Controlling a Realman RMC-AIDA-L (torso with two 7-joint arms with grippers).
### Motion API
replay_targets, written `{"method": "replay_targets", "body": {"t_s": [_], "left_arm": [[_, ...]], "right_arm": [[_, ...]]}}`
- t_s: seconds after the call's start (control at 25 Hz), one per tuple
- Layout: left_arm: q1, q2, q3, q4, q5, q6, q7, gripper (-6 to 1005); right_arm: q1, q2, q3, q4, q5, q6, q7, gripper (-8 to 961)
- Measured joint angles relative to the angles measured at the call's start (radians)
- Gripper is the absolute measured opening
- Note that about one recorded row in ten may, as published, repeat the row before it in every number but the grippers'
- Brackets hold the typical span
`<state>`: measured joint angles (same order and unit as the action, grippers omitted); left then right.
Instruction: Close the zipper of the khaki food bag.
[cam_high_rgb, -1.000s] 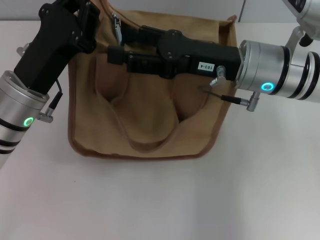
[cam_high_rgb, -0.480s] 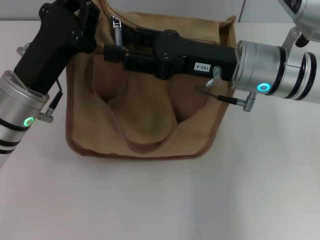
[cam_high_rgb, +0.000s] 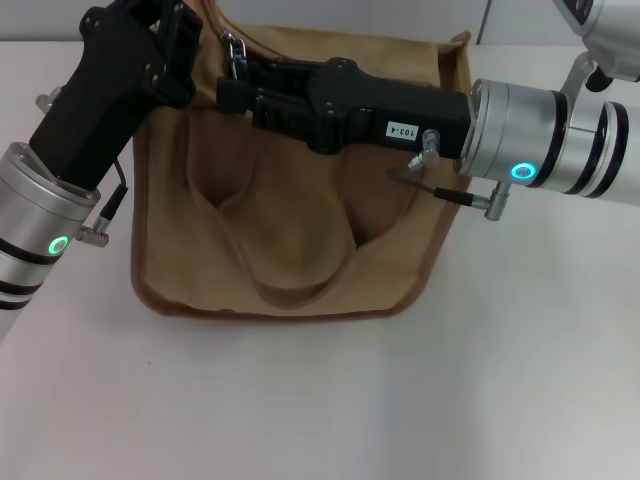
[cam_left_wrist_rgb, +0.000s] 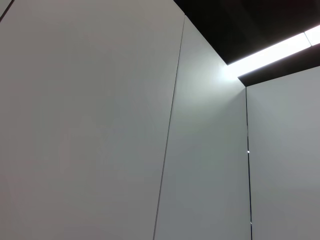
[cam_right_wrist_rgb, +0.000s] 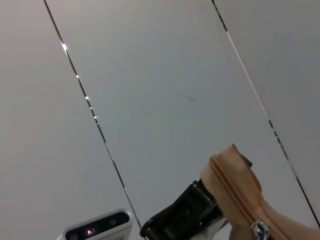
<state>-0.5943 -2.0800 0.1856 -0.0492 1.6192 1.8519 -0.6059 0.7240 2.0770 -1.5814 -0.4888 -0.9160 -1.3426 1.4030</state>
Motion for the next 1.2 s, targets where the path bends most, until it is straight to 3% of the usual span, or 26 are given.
{"method": "replay_targets", "body": {"t_s": [0.56, 0.76, 1.12, 1.2], "left_arm": [[-0.001, 0.0, 0.0, -0.002, 0.002, 0.003, 0.0, 69], [-0.003, 0.0, 0.0, -0.002, 0.002, 0.003, 0.0, 70], [-0.004, 0.0, 0.0, -0.001, 0.002, 0.003, 0.0, 72], [-0.004, 0.0, 0.0, -0.001, 0.002, 0.003, 0.0, 73]], "right_arm": [[0.014, 0.001, 0.001, 0.006, -0.003, 0.004, -0.007, 335], [0.005, 0.003, 0.031, 0.015, 0.001, 0.004, -0.031, 264], [0.012, 0.003, 0.033, 0.024, -0.003, 0.004, -0.033, 1], [0.01, 0.003, 0.033, 0.024, -0.003, 0.003, -0.043, 3]]}}
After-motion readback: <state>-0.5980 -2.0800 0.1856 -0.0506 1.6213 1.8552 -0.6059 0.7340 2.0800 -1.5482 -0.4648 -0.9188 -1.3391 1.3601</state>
